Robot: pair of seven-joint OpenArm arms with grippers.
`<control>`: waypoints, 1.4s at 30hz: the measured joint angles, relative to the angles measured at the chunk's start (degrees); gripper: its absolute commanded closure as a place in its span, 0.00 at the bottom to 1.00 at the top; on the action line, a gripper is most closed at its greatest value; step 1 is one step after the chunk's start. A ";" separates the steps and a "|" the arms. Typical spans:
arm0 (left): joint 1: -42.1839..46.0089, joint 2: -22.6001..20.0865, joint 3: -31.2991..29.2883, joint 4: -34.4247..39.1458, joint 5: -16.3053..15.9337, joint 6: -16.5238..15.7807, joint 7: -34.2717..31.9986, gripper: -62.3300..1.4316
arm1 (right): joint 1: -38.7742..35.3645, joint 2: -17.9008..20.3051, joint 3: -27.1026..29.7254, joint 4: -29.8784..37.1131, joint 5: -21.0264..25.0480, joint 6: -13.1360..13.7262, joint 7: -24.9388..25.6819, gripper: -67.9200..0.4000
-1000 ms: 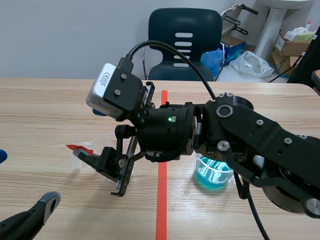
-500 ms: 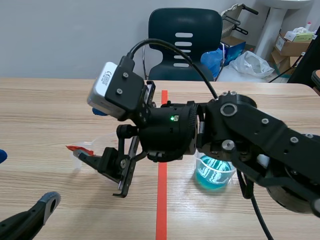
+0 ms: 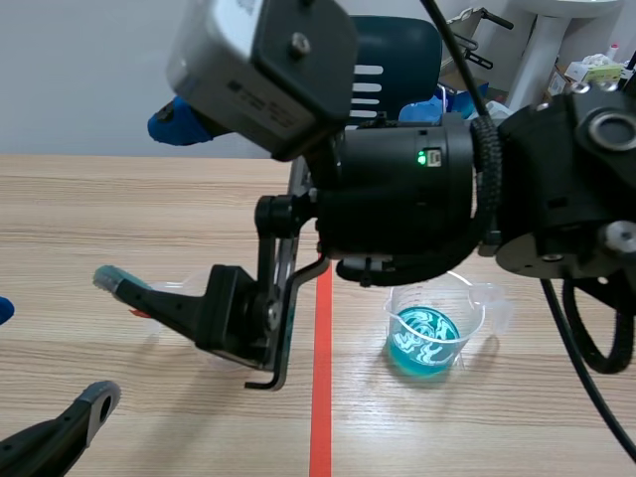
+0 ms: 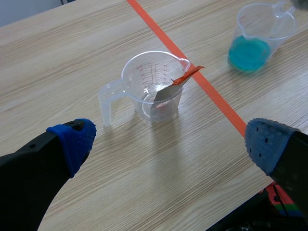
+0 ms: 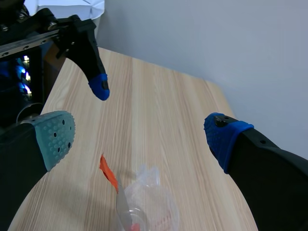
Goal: Do the redox reaction experiment
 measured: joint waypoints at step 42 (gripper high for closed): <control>-25.57 -1.29 -1.29 4.31 -0.37 -10.45 13.62 0.00 | -35.43 -3.21 66.75 2.34 12.44 -4.26 -0.79 0.19</control>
